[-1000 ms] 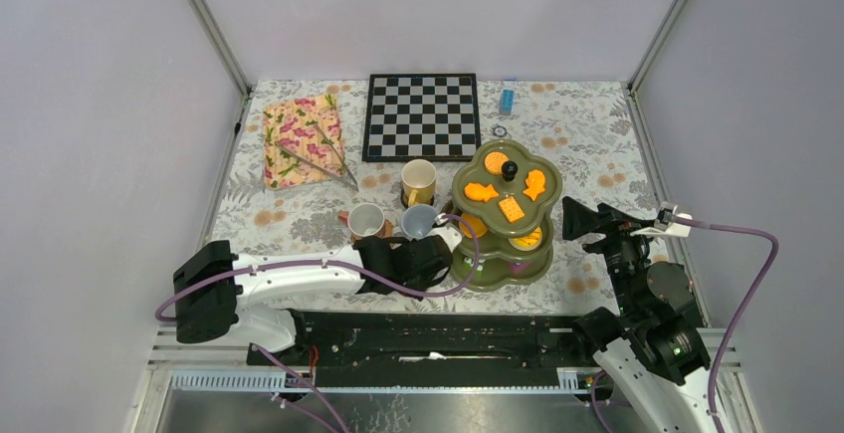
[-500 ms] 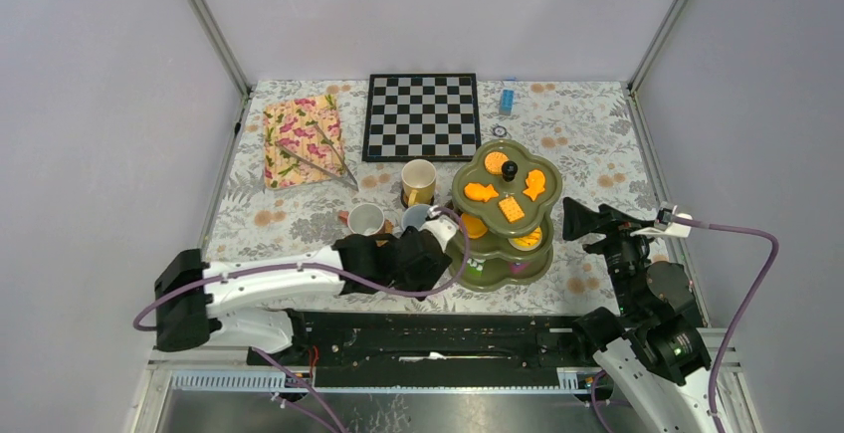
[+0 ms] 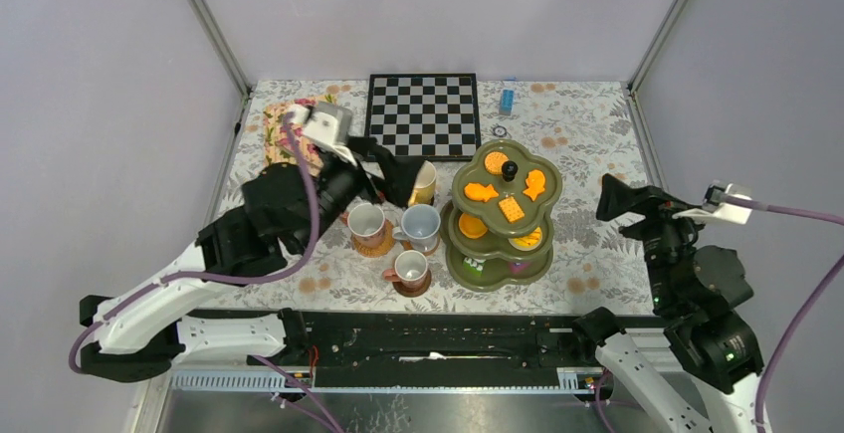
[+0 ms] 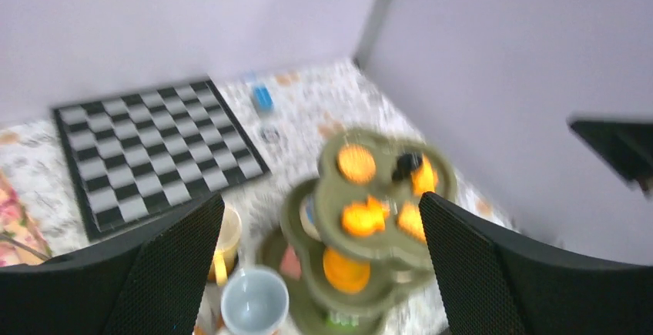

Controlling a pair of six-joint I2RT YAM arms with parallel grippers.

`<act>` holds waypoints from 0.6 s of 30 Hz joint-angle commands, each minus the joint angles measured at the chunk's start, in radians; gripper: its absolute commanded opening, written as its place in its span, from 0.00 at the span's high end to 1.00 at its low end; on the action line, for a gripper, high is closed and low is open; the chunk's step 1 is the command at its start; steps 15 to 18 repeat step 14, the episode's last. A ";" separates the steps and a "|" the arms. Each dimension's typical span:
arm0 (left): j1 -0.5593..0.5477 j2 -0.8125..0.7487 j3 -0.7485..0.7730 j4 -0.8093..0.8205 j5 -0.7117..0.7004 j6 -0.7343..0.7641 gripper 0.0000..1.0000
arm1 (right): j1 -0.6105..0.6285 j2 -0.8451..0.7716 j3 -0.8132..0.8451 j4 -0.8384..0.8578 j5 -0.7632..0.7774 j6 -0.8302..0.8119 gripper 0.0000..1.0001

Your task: Serve the afternoon tea

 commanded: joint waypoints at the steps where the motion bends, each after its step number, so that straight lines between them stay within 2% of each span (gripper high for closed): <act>1: 0.005 0.006 0.025 0.292 -0.332 0.131 0.01 | 0.005 0.084 0.155 -0.081 0.097 -0.068 0.02; 4: 0.005 -0.024 0.014 0.485 -0.374 0.242 0.01 | 0.005 0.101 0.219 -0.087 0.114 -0.115 0.02; 7: 0.005 -0.056 0.031 0.564 -0.359 0.324 0.01 | 0.005 0.128 0.291 -0.093 0.136 -0.150 0.02; 11: 0.006 -0.089 0.066 0.561 -0.359 0.372 0.01 | 0.005 0.143 0.339 -0.077 0.126 -0.188 0.02; 18: 0.006 -0.121 0.071 0.537 -0.361 0.363 0.01 | 0.005 0.154 0.364 -0.077 0.113 -0.185 0.02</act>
